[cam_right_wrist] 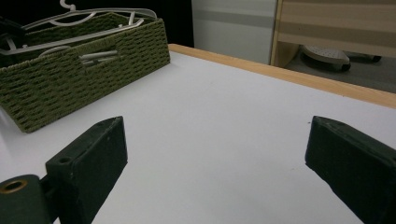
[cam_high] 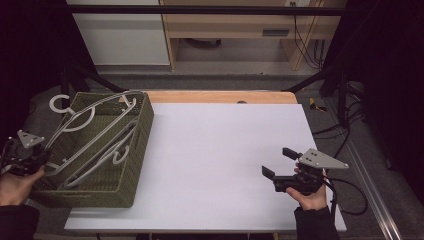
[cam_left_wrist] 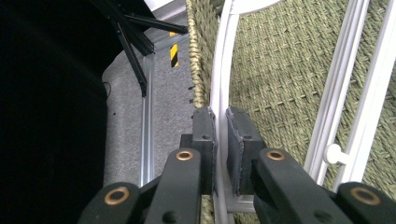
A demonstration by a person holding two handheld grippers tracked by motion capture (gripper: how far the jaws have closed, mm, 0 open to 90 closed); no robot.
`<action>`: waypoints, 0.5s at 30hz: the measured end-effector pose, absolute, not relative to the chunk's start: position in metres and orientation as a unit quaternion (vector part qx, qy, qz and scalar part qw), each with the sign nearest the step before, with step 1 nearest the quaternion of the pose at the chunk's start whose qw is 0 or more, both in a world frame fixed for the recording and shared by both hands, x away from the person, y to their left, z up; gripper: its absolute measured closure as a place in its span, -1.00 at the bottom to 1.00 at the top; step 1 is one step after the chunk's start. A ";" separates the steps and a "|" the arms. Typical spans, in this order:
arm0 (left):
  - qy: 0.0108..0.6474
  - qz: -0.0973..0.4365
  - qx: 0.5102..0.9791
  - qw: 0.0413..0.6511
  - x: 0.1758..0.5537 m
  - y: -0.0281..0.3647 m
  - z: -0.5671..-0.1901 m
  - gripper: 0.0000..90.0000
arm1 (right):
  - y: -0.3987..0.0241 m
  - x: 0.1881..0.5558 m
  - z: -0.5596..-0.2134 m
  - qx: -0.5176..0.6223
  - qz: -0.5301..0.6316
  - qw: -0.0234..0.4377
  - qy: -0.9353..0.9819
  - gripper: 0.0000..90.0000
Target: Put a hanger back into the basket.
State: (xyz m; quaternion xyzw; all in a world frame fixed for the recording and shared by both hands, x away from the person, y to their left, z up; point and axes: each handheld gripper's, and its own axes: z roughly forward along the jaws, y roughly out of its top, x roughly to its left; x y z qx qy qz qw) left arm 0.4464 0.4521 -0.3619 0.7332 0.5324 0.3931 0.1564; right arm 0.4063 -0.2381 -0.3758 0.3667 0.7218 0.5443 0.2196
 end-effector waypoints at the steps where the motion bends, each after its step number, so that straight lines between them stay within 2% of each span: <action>1: 0.531 0.395 0.733 0.158 0.445 0.452 -0.362 0.84 | -0.239 0.406 -0.376 0.365 0.544 0.219 0.723 -0.87; 9: 0.515 0.411 0.738 0.147 0.440 0.446 -0.353 0.84 | -0.237 0.407 -0.377 0.369 0.543 0.217 0.723 -0.87; 15: 0.525 0.410 0.734 0.134 0.443 0.446 -0.363 0.84 | -0.238 0.406 -0.376 0.367 0.545 0.219 0.722 -0.87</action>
